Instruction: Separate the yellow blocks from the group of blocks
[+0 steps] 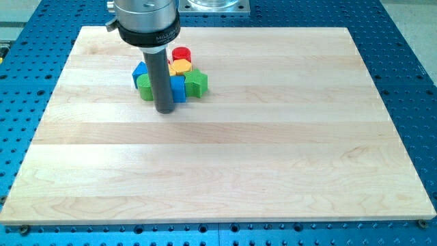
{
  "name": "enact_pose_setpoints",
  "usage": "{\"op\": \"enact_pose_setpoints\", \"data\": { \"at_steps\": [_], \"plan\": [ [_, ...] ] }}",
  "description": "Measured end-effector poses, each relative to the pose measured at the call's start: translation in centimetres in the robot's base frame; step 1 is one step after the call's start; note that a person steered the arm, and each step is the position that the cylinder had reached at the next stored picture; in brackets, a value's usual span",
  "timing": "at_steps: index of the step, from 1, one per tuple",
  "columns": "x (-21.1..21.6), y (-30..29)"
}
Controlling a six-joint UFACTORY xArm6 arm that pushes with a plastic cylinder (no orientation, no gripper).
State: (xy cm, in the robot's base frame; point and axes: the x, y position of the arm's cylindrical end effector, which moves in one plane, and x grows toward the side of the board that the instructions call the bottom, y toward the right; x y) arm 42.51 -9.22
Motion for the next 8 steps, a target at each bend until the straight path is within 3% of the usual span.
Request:
{"op": "enact_pose_setpoints", "data": {
  "at_steps": [5,8],
  "plan": [
    [1.7,0.5],
    [-4.6,-2.8]
  ]
}}
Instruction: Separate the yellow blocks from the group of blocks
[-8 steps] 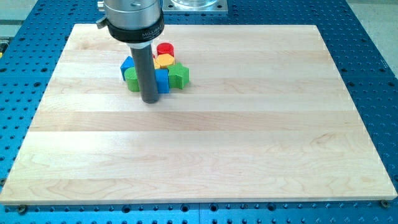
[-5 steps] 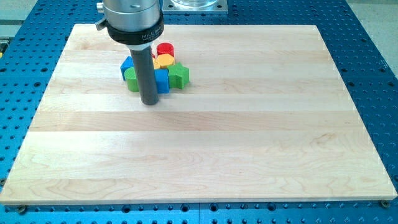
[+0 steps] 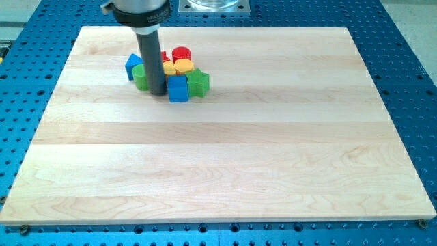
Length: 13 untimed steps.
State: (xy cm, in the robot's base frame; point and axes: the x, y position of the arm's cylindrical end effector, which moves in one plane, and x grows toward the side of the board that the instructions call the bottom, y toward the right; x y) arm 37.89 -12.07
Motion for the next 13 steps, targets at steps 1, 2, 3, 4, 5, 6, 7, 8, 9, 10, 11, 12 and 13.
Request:
{"op": "enact_pose_setpoints", "data": {
  "at_steps": [1,2,3,4,5,6,7,8,9,10,11,12,13],
  "plan": [
    [-0.9,-0.1],
    [-3.4,2.5],
    [-3.8,7.8],
    [-4.0,9.9],
    [-4.3,8.1],
    [-4.9,11.5],
    [-5.4,15.8],
    [-1.3,17.3],
    [0.2,19.9],
    [3.5,19.3],
    [6.7,15.3],
    [5.2,15.8],
    [2.3,17.1]
  ]
}}
